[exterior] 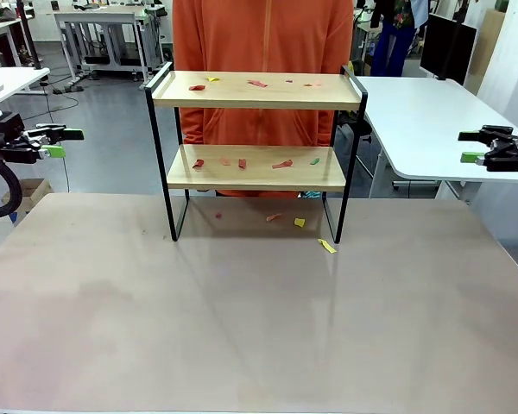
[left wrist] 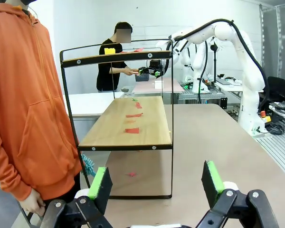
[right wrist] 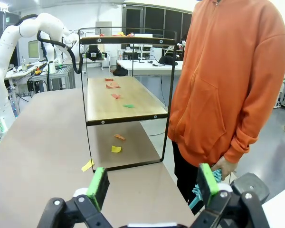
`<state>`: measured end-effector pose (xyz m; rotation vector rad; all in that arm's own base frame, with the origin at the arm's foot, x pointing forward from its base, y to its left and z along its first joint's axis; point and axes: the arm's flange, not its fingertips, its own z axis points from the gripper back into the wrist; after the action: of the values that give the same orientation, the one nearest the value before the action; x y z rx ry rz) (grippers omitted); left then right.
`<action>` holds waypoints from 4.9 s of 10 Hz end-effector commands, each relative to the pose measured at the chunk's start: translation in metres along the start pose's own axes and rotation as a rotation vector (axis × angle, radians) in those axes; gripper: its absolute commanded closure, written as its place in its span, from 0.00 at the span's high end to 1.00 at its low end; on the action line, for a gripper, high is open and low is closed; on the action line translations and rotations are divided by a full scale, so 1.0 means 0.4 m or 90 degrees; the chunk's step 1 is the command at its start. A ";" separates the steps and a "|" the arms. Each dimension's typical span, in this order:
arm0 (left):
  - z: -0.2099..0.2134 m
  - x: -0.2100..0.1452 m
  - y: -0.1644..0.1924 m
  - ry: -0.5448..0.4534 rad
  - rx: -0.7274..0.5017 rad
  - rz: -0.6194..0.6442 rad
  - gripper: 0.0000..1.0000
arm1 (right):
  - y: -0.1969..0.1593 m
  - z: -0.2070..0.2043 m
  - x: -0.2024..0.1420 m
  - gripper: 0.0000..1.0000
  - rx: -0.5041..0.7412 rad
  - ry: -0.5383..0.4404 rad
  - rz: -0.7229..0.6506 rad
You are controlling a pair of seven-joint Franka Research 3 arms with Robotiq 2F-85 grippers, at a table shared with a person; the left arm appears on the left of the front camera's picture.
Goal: Clean the shelf.
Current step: Pick up the Duster handed by the human.
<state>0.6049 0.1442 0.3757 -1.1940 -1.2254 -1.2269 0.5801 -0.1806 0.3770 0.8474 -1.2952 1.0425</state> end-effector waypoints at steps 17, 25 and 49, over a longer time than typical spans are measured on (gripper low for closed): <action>-0.003 0.005 -0.004 0.003 0.003 -0.010 1.00 | 0.000 0.000 0.000 1.00 0.000 0.000 0.000; -0.003 0.005 -0.004 0.003 0.003 -0.010 1.00 | 0.156 0.051 0.592 1.00 -0.351 0.303 -0.277; -0.003 0.005 -0.004 0.003 0.003 -0.010 1.00 | 0.493 -0.439 0.586 1.00 -0.488 0.534 -0.318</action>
<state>0.6049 0.1442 0.3757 -1.1926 -1.2251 -1.2268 0.4436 0.0734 0.5840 0.0930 -0.5857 0.3730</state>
